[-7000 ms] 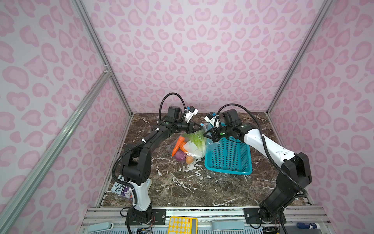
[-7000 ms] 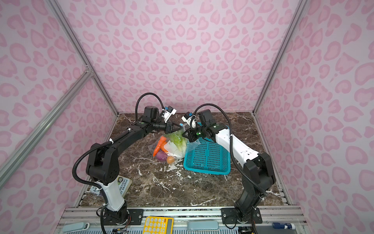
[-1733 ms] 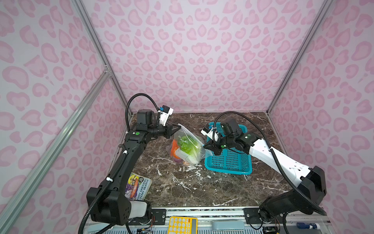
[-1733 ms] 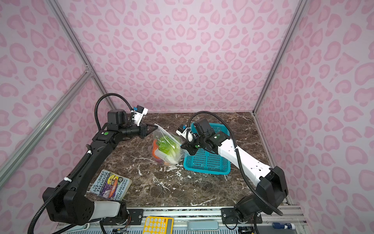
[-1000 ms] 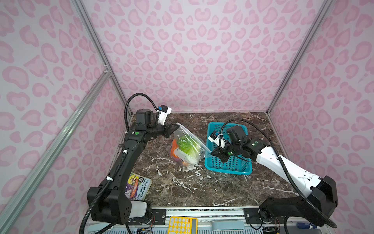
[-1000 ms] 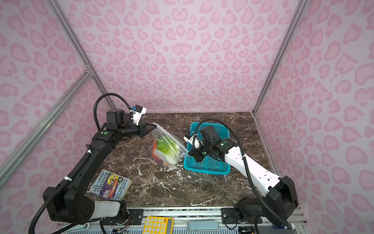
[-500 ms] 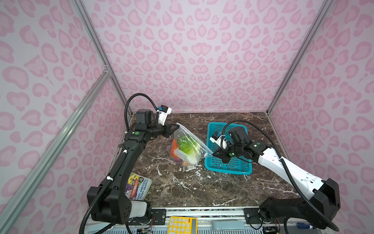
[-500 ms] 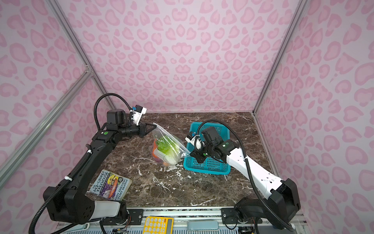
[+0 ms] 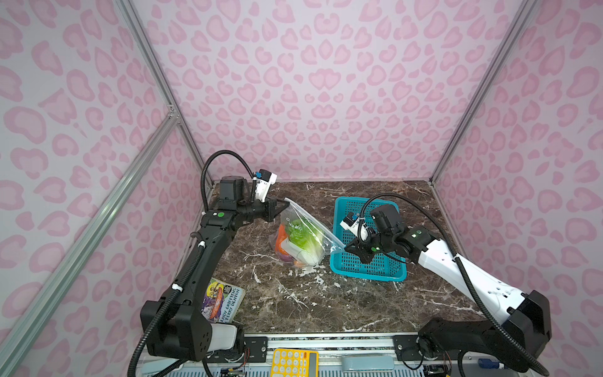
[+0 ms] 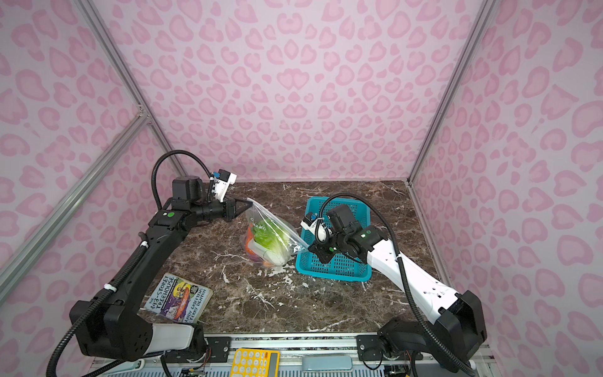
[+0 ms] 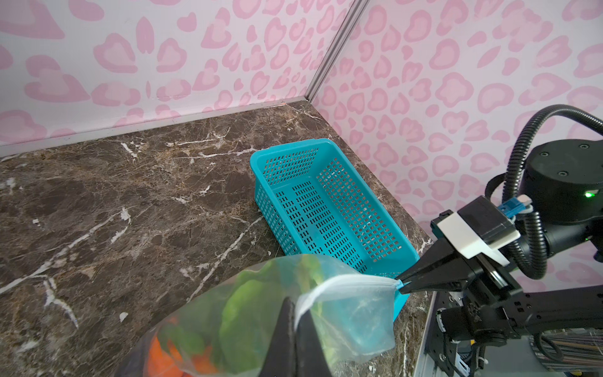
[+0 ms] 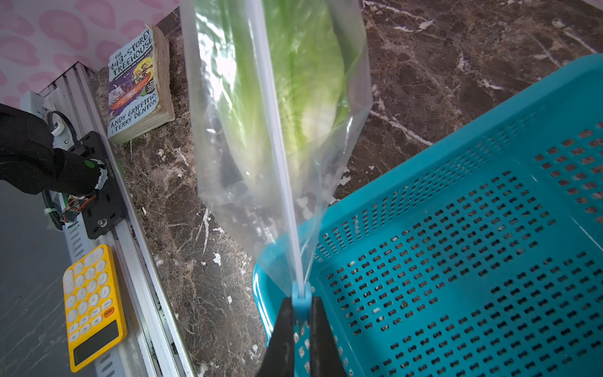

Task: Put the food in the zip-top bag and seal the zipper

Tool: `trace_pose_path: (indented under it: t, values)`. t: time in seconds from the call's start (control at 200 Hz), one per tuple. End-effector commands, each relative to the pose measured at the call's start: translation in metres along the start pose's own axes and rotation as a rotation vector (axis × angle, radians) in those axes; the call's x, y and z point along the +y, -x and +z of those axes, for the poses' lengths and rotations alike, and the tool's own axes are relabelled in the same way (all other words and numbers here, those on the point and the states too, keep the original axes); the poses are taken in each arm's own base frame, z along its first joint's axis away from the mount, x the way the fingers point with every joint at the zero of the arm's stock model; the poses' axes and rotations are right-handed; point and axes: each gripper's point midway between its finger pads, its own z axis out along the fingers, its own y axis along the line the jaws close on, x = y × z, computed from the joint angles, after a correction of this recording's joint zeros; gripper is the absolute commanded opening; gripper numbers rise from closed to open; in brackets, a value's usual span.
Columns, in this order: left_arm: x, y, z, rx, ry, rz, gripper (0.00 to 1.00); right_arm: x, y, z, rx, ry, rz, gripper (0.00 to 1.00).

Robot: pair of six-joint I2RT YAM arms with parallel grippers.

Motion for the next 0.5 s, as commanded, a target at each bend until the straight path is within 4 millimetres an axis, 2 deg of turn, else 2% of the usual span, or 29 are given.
trace_pose_path:
  t: [0.0, 0.15, 0.265, 0.34, 0.425, 0.495]
  values:
    - [0.005, 0.022, -0.003, -0.081, 0.036, 0.072, 0.04, -0.002, -0.029, 0.000, 0.114, -0.016, 0.041, 0.00]
    - [0.005, 0.022, -0.003, -0.081, 0.028, 0.067, 0.04, -0.002, -0.025, 0.000, 0.103, -0.013, 0.043, 0.00]
    - [0.003, 0.020, 0.002, -0.076, 0.001, 0.057, 0.04, -0.001, -0.001, -0.001, 0.019, -0.003, 0.054, 0.00]
    - [0.000, 0.019, 0.005, -0.067, -0.018, 0.054, 0.04, -0.001, 0.023, -0.005, -0.064, -0.005, 0.063, 0.16]
    - [-0.007, 0.017, 0.010, -0.056, -0.048, 0.057, 0.04, 0.000, 0.048, -0.012, -0.149, 0.005, 0.064, 0.42]
    - [-0.013, 0.014, 0.013, -0.045, -0.063, 0.062, 0.04, -0.001, 0.060, -0.017, -0.196, 0.004, 0.058, 0.51]
